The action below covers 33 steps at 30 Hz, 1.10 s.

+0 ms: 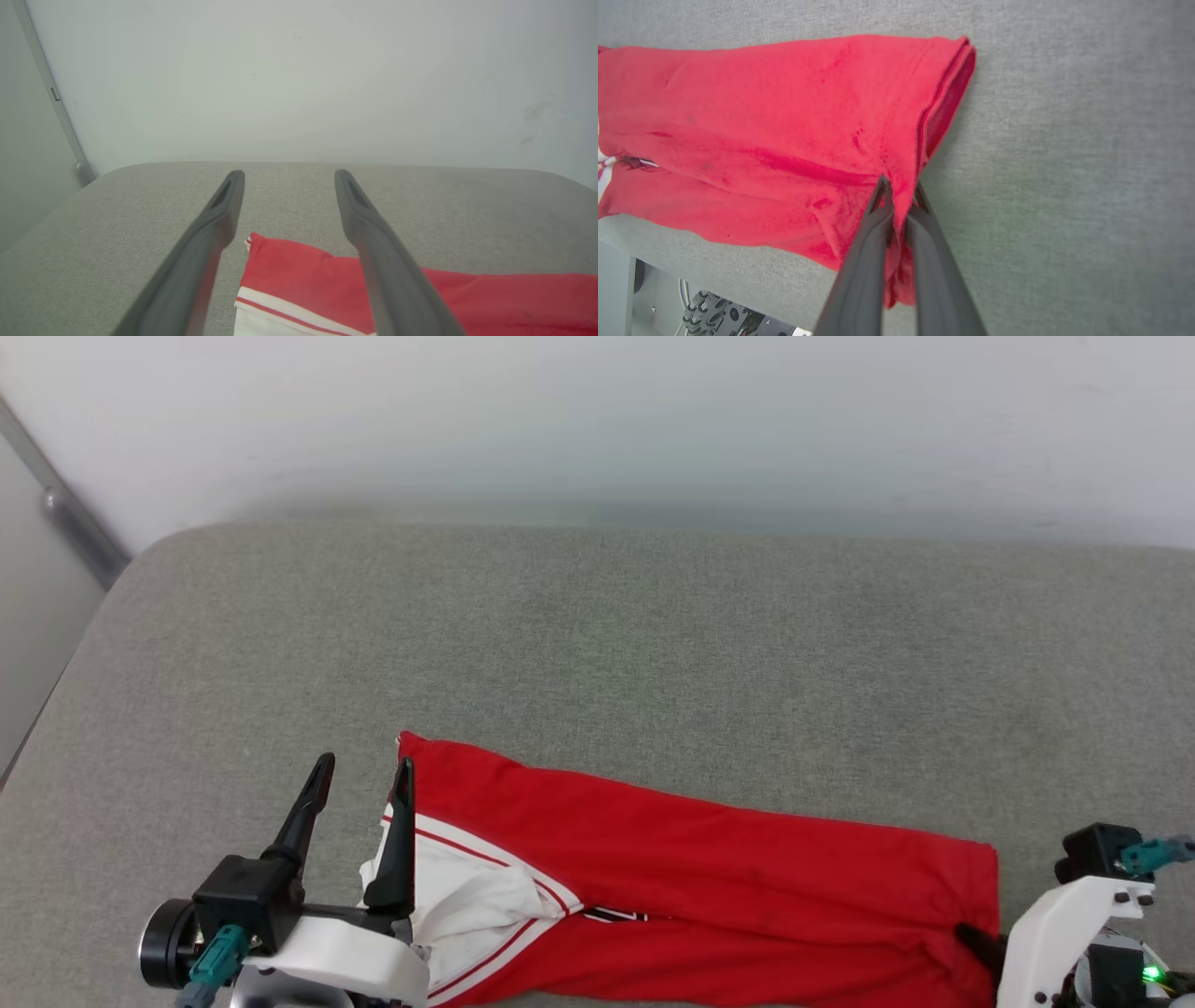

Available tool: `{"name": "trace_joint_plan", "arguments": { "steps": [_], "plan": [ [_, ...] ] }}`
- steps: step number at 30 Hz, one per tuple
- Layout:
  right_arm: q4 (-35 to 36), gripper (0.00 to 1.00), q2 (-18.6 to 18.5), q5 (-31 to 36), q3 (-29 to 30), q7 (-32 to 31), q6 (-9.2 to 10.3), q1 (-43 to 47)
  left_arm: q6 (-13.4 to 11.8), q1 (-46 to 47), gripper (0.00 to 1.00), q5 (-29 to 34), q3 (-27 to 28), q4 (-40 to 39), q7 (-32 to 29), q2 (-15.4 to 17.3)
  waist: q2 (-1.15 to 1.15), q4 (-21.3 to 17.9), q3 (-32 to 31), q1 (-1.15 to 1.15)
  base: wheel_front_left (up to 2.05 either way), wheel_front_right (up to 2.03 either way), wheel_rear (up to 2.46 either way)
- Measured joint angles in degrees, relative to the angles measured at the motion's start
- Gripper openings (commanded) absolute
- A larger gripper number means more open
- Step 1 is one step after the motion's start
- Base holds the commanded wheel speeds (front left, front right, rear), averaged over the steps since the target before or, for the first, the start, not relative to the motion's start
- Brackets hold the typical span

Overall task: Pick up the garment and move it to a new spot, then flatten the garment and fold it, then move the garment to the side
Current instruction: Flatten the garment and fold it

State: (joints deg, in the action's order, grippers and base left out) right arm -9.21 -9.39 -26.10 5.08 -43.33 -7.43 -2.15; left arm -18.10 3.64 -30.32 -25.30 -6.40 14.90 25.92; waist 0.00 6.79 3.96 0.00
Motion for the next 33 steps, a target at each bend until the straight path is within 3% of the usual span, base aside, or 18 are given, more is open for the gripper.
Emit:
{"name": "trace_joint_plan", "arguments": {
  "steps": [9,14,20,25,28,33],
  "plan": [
    [2.04,0.00,-1.96,1.19,9.17,-1.04,-0.07,3.44,-0.56,-2.05,1.00,-0.42,-0.70,-0.34,-0.63,0.18,0.00,-1.67,-3.29,0.00,0.00,0.00,0.00],
    [3.57,0.00,-1.30,0.09,14.16,-2.89,-0.07,3.43,-0.57,-2.36,1.00,-0.48,-0.98,-0.47,-1.07,0.49,0.00,-2.02,-3.87,0.00,0.00,0.00,0.00],
    [6.98,0.00,4.90,-14.45,15.48,-10.60,-0.07,2.48,-0.58,-2.54,1.00,-0.60,-1.55,-0.47,-1.46,0.53,0.00,-1.39,-4.46,0.00,0.00,0.00,0.00],
    [8.17,0.00,6.32,-27.80,13.90,-16.85,-0.07,3.16,-0.78,-2.64,1.00,-0.60,-1.82,-0.55,-1.63,0.53,0.00,-0.24,-4.69,0.00,0.00,0.00,0.00],
    [6.04,0.00,6.34,-35.31,10.46,-17.12,-0.07,3.16,-0.58,-2.62,1.00,-0.60,-2.05,-0.48,-1.72,0.51,0.00,0.76,-4.59,0.00,0.00,0.00,0.00],
    [2.11,0.00,6.44,-41.20,3.98,-14.35,-0.05,1.33,-0.48,-2.22,1.00,-0.60,-2.11,-0.36,-1.70,0.38,0.00,2.63,-3.73,0.00,0.00,0.00,0.00]
  ]
}}
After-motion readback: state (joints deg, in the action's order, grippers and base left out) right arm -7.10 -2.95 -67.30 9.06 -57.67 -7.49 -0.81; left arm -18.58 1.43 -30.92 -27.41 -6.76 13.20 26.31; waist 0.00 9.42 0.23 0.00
